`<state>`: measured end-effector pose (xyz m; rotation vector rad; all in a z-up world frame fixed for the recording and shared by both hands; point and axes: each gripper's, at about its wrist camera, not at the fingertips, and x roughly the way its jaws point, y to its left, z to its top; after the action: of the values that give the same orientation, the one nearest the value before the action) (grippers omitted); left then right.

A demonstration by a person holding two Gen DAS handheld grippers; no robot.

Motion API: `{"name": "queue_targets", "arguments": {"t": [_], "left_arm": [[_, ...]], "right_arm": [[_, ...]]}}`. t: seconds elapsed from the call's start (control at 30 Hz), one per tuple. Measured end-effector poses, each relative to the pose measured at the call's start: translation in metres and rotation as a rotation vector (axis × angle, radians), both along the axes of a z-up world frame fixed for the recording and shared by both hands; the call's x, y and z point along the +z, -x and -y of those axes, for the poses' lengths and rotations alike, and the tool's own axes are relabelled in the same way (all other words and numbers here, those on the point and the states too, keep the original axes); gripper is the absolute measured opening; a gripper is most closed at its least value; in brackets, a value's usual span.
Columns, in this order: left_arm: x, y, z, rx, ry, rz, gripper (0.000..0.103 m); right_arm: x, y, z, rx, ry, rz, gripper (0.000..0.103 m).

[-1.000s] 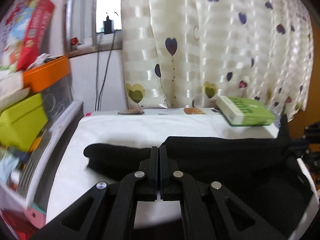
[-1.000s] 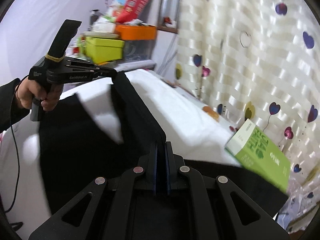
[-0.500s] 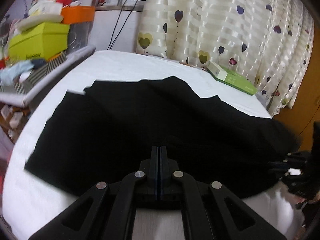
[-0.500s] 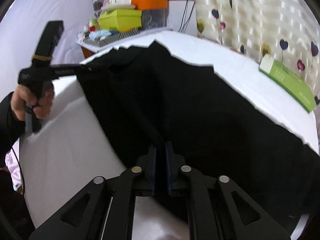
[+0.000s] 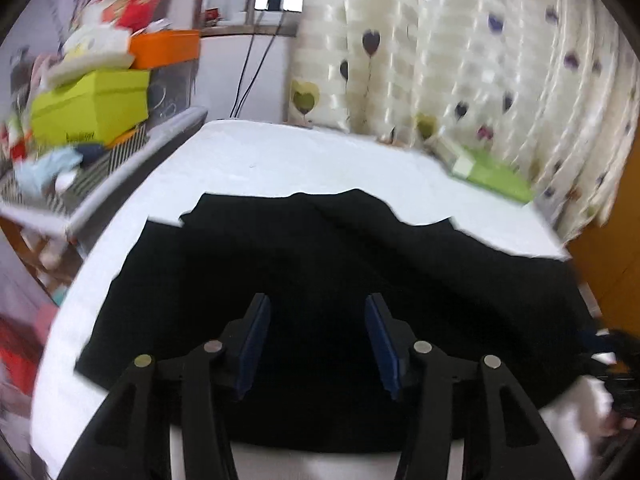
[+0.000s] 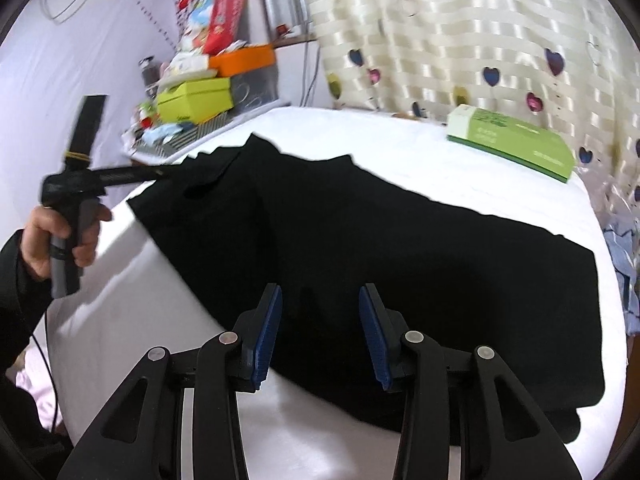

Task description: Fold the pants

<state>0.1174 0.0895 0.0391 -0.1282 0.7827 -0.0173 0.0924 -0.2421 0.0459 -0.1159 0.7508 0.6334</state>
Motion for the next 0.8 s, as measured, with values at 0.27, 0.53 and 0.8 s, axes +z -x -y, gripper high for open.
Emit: {"name": "queue_targets", "arguments": {"t": [0.27,0.53,0.8], "left_arm": [[-0.03,-0.03,0.019,0.012,-0.196,-0.072,0.004],[-0.014,0.038,-0.048,0.252,0.135,0.078,0.005],[-0.031,0.052,-0.076,0.29,0.325,0.037,0.015]], "right_arm": [[-0.002,-0.007,0.021,-0.056,-0.022,-0.003,0.042],[-0.005,-0.002,0.047,-0.132,-0.07,-0.014,0.042],[-0.007,0.01,0.061,-0.184,-0.096,-0.041,0.042]]}}
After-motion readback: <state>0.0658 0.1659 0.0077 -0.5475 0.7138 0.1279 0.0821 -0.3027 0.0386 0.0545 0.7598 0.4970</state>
